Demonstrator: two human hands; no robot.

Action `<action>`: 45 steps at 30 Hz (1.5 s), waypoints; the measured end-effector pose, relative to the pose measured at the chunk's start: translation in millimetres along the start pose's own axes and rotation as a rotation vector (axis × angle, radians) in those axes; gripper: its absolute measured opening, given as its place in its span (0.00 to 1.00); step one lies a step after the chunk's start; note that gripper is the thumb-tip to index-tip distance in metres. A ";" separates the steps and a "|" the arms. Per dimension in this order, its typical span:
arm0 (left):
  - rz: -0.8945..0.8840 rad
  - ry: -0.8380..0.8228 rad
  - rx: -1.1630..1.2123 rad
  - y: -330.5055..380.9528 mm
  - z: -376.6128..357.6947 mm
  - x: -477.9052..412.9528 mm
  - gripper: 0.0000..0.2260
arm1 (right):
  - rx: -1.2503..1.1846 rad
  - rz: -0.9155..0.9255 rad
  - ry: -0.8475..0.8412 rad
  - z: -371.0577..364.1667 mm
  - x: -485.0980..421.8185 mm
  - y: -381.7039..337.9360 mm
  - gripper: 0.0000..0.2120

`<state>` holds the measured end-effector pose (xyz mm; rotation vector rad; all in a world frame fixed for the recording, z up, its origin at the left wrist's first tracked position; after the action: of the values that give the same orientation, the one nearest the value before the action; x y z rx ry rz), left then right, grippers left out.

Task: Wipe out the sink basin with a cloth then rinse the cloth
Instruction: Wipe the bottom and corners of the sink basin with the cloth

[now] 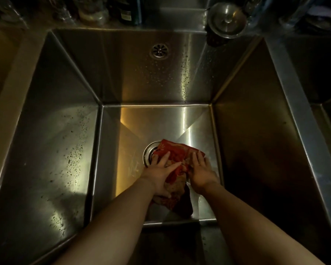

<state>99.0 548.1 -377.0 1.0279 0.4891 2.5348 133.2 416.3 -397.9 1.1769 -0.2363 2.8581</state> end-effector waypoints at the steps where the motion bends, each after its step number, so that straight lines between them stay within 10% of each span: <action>1: 0.001 0.003 0.000 0.7 -0.2 -1.8 0.47 | -0.023 -0.017 0.004 0.3 -0.6 1.2 0.37; 11: 0.053 0.100 -0.038 2.9 14.3 -11.0 0.29 | -0.017 -0.056 0.015 -2.9 0.6 9.0 0.45; 45: 0.358 0.116 -0.100 -126.1 20.4 87.1 0.25 | 0.009 -0.014 0.053 11.8 10.2 3.1 0.41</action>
<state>80.2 701.3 -367.6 1.0107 0.2195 2.9120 133.9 411.2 -382.8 1.0984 -0.2132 2.8767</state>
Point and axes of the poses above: each hand's wrist, its own x-axis away from the middle knuckle, its own z-axis out of the back of the hand, y = z × x, the point moved 10 cm from there along -x, towards the middle knuckle, and after that the axes turned 8 degrees about -z, right-handed, at the moved point
